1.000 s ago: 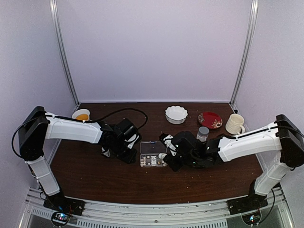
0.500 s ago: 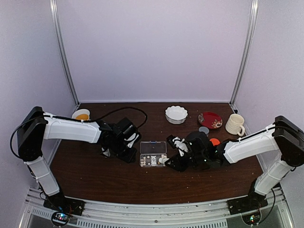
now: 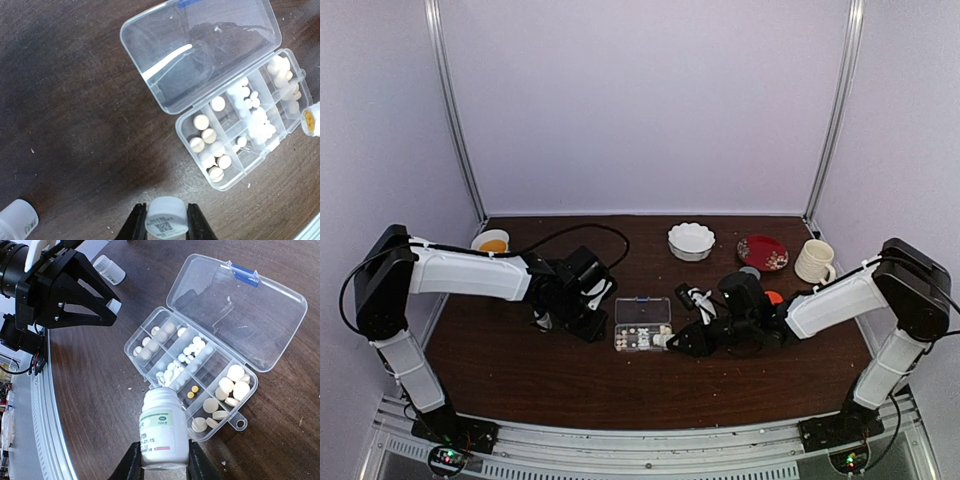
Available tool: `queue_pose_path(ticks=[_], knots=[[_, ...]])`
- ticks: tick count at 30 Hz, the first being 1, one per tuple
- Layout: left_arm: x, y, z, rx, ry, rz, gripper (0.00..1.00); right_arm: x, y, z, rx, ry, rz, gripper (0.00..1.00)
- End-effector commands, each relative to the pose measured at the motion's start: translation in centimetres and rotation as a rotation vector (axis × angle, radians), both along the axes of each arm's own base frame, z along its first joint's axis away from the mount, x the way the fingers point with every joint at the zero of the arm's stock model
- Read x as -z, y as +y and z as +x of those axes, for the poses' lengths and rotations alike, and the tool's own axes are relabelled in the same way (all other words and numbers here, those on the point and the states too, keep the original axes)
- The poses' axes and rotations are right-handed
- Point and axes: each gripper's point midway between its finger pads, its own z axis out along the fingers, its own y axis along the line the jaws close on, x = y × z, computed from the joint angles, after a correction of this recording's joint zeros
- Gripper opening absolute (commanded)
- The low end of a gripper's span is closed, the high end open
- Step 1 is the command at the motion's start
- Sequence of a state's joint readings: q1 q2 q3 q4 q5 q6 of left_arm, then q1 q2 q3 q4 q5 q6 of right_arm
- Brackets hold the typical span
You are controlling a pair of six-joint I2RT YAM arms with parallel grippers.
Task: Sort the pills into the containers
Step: Pour the pill into the compartment of the pill container.
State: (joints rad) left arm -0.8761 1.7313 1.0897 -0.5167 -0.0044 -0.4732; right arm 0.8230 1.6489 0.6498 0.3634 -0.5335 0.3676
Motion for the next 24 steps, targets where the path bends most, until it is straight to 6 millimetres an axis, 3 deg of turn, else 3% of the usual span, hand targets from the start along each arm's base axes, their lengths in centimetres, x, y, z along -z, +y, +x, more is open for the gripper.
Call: queue_pose_path(ticks=[1,24], knots=[[-1.1,-0.3,0.5,-0.012,-0.03,-0.042,0.07,-0.2,0.4,0.0,-0.02,0.06,0.046,0.0],[-0.8,-0.2,0.5,-0.015,-0.027,-0.045,0.07,0.2,0.0,1.2,0.031,0.227,0.025,0.0]])
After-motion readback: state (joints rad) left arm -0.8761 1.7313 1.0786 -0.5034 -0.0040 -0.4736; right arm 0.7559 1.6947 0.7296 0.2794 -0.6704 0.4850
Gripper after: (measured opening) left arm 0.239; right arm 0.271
